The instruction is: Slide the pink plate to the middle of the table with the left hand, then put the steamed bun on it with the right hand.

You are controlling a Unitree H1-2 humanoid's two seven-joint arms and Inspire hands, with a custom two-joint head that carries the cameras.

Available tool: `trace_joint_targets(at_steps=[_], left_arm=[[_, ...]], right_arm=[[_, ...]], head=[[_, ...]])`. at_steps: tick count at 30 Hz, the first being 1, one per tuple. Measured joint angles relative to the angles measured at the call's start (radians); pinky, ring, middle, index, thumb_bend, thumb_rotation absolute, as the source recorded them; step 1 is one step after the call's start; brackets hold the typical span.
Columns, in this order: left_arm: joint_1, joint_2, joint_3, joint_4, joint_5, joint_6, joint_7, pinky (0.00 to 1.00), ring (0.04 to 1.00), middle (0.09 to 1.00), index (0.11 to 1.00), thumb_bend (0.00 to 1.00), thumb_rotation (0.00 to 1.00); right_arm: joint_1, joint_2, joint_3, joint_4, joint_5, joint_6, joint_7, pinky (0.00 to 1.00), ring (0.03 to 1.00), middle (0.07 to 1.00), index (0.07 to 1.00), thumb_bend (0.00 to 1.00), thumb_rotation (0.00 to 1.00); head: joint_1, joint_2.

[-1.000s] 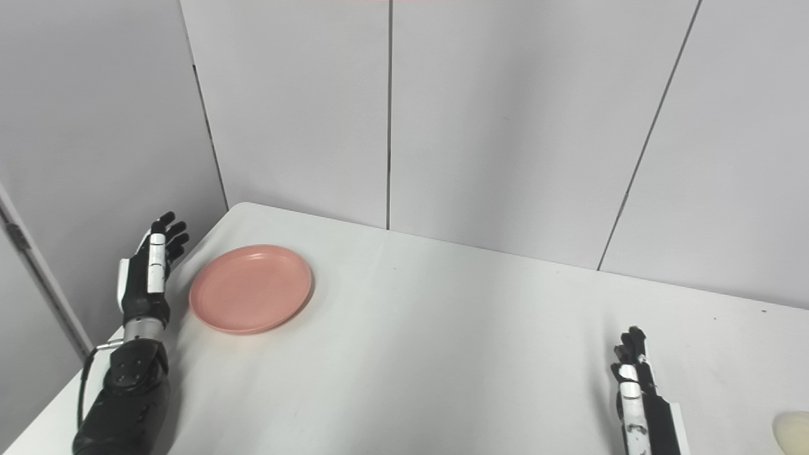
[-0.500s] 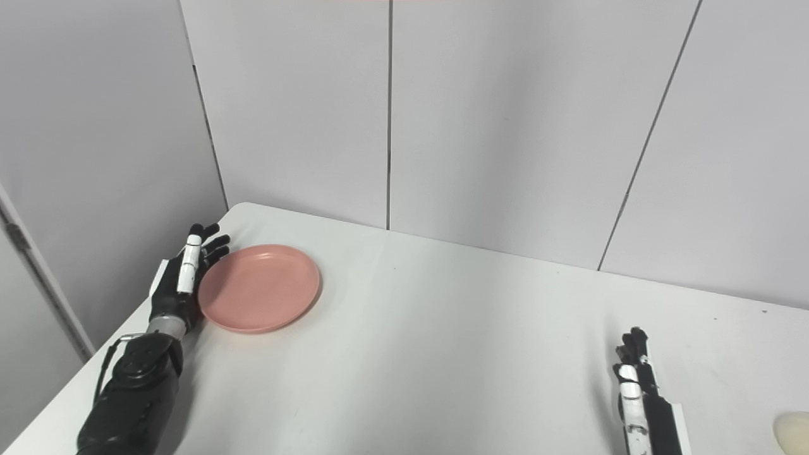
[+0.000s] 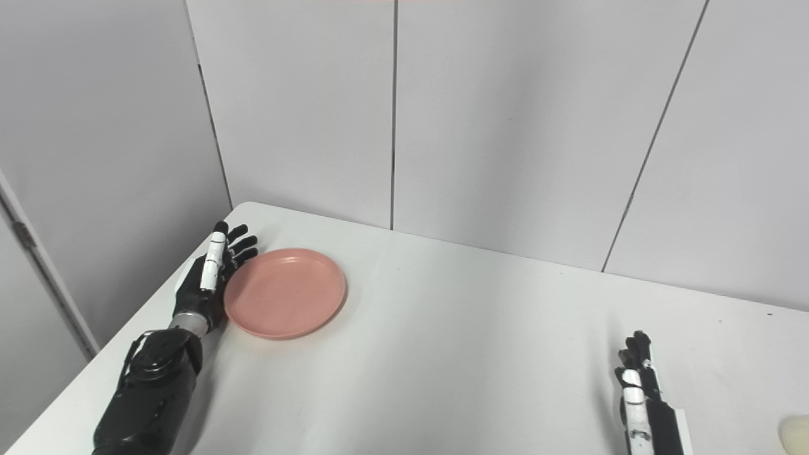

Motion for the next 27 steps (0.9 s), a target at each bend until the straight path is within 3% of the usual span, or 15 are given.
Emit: trace_joint_targets(at_steps=[6, 13, 17, 27], left_arm=[[-0.001, -0.048, -0.005, -0.002, -0.038, -0.035, -0.031, 0.88, 0.861, 0.837, 0.827, 0.73, 1.0], [-0.002, -0.129, -0.05, -0.012, -0.056, -0.079, -0.099, 0.88, 0.875, 0.844, 0.836, 0.72, 1.0], [0.006, -0.173, -0.075, -0.037, -0.053, -0.08, -0.102, 0.88, 0.881, 0.852, 0.842, 0.7, 1.0], [0.079, -0.278, -0.159, -0.138, -0.021, -0.089, -0.105, 0.93, 0.942, 0.927, 0.915, 0.66, 1.0]], right_arm=[[0.001, 0.004, 0.0, -0.004, -0.006, 0.017, -0.003, 1.0, 0.999, 0.996, 1.0, 0.42, 0.93], [0.007, 0.01, 0.001, -0.013, -0.003, 0.041, -0.003, 1.0, 1.0, 0.995, 1.0, 0.43, 0.91], [0.008, 0.011, 0.001, -0.014, -0.006, 0.041, -0.004, 1.0, 1.0, 0.996, 1.0, 0.43, 0.92], [-0.012, 0.013, 0.006, 0.014, -0.034, 0.013, -0.01, 1.0, 0.996, 0.99, 1.0, 0.51, 0.9]], head=[[-0.005, 0.003], [-0.014, 0.006], [-0.025, 0.009], [-0.136, 0.05]])
